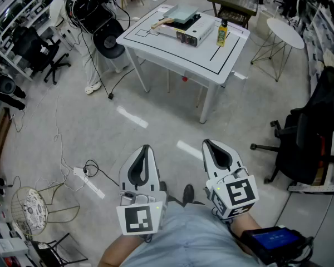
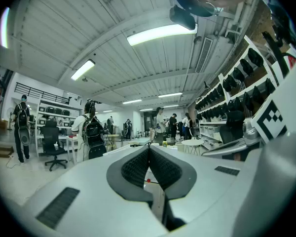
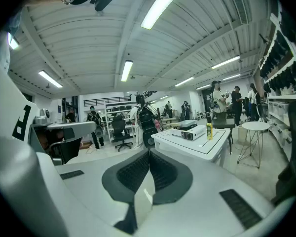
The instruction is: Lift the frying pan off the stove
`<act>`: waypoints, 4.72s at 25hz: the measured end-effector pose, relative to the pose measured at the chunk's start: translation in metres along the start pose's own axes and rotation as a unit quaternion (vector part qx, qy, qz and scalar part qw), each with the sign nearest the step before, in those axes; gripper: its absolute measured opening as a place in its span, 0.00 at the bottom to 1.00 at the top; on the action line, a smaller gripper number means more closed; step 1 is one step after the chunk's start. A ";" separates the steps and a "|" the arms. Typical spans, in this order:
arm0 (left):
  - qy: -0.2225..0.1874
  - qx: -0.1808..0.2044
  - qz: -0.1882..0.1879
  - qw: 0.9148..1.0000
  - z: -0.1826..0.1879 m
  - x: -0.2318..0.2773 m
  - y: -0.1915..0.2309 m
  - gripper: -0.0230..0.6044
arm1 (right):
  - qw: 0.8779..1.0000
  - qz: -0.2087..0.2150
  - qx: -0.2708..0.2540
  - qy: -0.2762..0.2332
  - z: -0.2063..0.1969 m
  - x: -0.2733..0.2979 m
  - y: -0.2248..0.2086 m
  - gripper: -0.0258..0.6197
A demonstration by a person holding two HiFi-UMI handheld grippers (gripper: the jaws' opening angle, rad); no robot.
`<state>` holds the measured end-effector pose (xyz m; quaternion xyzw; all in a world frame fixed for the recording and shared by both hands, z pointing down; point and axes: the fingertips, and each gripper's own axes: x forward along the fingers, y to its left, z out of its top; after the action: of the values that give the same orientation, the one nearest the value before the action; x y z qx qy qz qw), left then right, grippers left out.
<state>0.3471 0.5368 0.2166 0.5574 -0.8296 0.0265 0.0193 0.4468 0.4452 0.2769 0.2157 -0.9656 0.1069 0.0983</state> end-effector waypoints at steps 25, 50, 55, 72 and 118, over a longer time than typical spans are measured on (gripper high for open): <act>0.035 -0.024 0.019 0.999 -0.026 0.068 0.061 0.06 | 0.999 0.024 0.022 0.035 -0.004 0.093 -0.008 0.12; 0.013 -0.021 -0.031 0.999 0.012 0.290 0.254 0.06 | 1.000 -0.018 0.008 0.008 0.097 0.364 -0.001 0.12; 0.017 -0.025 -0.042 0.999 0.006 0.319 0.264 0.06 | 1.000 -0.027 0.011 0.012 0.103 0.390 -0.013 0.12; 0.066 -0.030 -0.060 0.996 -0.033 0.486 0.291 0.06 | 0.996 -0.047 0.045 0.055 0.096 0.523 -0.104 0.12; 0.104 0.015 -0.211 0.972 -0.029 0.817 0.255 0.06 | 0.927 -0.004 0.375 0.007 0.130 0.691 -0.288 0.37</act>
<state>-0.1975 -0.1201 0.2900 0.7141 -0.6865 0.0916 0.1020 -0.0586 -0.1153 0.3624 0.2402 -0.8532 0.4626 0.0177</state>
